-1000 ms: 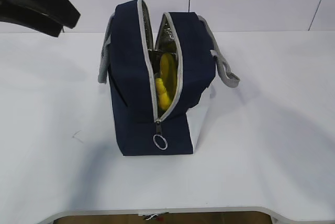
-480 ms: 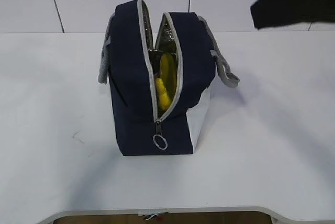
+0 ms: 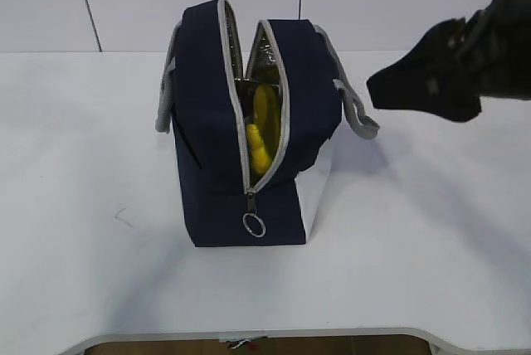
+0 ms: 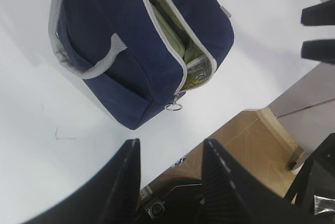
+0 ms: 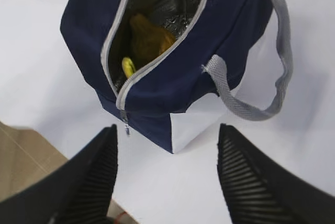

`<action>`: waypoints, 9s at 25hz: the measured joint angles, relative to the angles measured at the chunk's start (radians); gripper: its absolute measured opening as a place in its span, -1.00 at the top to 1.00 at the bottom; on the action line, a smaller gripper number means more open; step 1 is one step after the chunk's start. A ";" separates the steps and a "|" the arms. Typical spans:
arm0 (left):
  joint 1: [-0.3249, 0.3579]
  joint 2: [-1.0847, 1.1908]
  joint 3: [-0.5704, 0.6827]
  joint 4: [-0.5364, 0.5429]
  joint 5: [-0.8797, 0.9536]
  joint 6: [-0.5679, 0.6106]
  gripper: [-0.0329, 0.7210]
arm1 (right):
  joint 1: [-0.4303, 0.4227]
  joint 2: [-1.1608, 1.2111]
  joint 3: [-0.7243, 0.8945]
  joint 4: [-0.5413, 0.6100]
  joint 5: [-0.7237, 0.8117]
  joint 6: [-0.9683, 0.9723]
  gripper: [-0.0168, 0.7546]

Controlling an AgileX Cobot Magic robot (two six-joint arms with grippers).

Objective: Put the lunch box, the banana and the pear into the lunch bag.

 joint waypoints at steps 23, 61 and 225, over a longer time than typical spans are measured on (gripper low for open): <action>0.000 0.004 0.000 0.008 0.000 -0.001 0.12 | 0.284 0.238 0.499 0.046 -1.061 0.114 -0.22; 0.000 0.045 0.000 0.010 0.000 -0.001 0.12 | 0.285 0.687 0.513 -0.448 -1.538 0.405 -0.20; -0.001 0.180 0.702 -0.674 -0.696 1.094 -0.22 | 0.287 0.551 -0.467 -0.069 -0.021 0.347 0.92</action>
